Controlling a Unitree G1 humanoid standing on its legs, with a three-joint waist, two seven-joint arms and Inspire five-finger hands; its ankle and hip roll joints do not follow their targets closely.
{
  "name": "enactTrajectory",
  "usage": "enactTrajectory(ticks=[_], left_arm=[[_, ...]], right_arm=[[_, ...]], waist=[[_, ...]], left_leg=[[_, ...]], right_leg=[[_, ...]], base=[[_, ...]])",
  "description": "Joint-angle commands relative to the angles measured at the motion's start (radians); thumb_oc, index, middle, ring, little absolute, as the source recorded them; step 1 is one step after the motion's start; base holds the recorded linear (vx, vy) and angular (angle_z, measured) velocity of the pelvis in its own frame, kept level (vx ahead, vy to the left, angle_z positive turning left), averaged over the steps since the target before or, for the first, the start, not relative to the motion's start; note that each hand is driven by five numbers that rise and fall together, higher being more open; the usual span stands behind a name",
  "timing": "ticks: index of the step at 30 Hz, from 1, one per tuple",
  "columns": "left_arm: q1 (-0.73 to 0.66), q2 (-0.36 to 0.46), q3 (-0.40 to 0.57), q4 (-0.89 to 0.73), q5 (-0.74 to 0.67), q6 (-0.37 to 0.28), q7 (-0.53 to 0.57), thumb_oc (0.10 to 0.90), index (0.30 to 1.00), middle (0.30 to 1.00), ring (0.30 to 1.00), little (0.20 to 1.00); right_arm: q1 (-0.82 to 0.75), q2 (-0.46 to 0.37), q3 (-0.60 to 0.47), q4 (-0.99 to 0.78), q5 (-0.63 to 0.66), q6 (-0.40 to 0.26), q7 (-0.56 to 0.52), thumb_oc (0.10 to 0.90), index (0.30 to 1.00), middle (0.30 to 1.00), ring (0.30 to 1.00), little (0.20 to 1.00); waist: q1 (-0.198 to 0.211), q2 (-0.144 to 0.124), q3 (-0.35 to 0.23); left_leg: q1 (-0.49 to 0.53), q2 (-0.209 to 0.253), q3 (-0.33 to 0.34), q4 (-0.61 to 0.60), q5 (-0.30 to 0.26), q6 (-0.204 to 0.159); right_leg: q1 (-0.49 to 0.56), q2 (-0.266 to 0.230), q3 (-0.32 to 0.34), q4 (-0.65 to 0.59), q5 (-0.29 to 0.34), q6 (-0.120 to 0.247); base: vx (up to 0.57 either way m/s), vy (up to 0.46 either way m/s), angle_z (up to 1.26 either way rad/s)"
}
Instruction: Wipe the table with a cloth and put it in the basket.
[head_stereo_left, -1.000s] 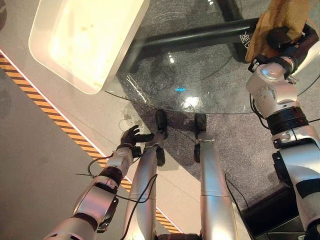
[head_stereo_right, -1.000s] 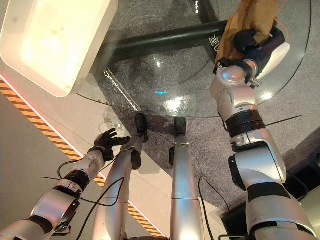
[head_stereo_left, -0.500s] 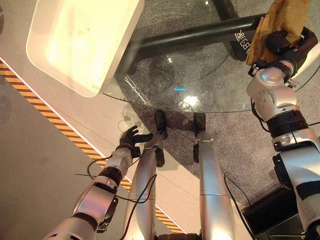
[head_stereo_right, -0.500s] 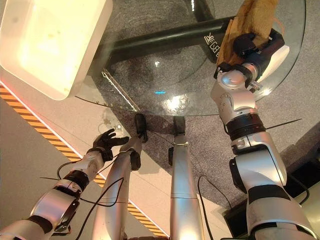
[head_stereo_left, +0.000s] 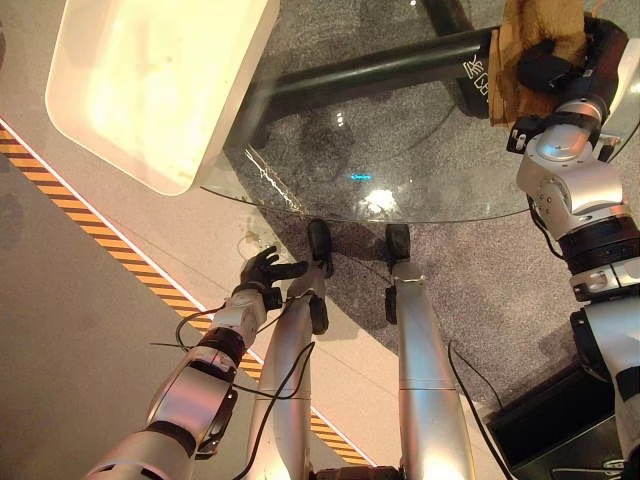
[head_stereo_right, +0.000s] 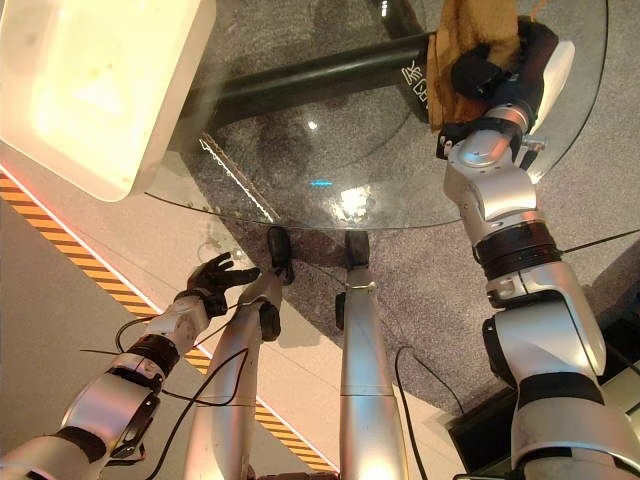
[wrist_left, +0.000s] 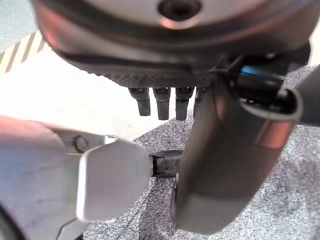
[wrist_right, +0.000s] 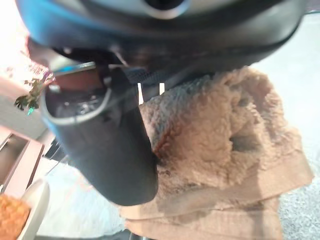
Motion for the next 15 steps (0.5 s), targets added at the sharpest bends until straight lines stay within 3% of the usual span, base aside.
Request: enactTrajectory(ticks=[1,15], left_arm=[[0.023,0.016,-0.005,0.028,-0.009,0.013,-0.007,0.8,0.9,0.9,0.9,0.9],[0.045,0.004,-0.017,0.012,0.011,-0.03,-0.014,0.8,0.9,0.9,0.9,0.9]], right_arm=[[-0.077,0.092,0.15,-0.188,-0.015,0.018,0.157,0.1,0.3,0.3,0.3,0.2],[-0.038,0.181,0.272,-0.254,-0.049,0.077,0.268,0.1,0.3,0.3,0.3,0.2]], waist=[[0.015,0.033,-0.018],[0.026,0.037,-0.018]], left_leg=[[-0.032,-0.007,-0.076,0.029,-0.087,-0.018],[-0.028,-0.01,-0.082,0.007,-0.065,-0.023]], right_leg=[[-0.056,-0.064,-0.034,-0.125,0.086,0.039],[-0.045,-0.057,-0.042,-0.143,0.089,0.034]], base=[[0.0,0.0,0.0],[-0.03,-0.006,0.05]])
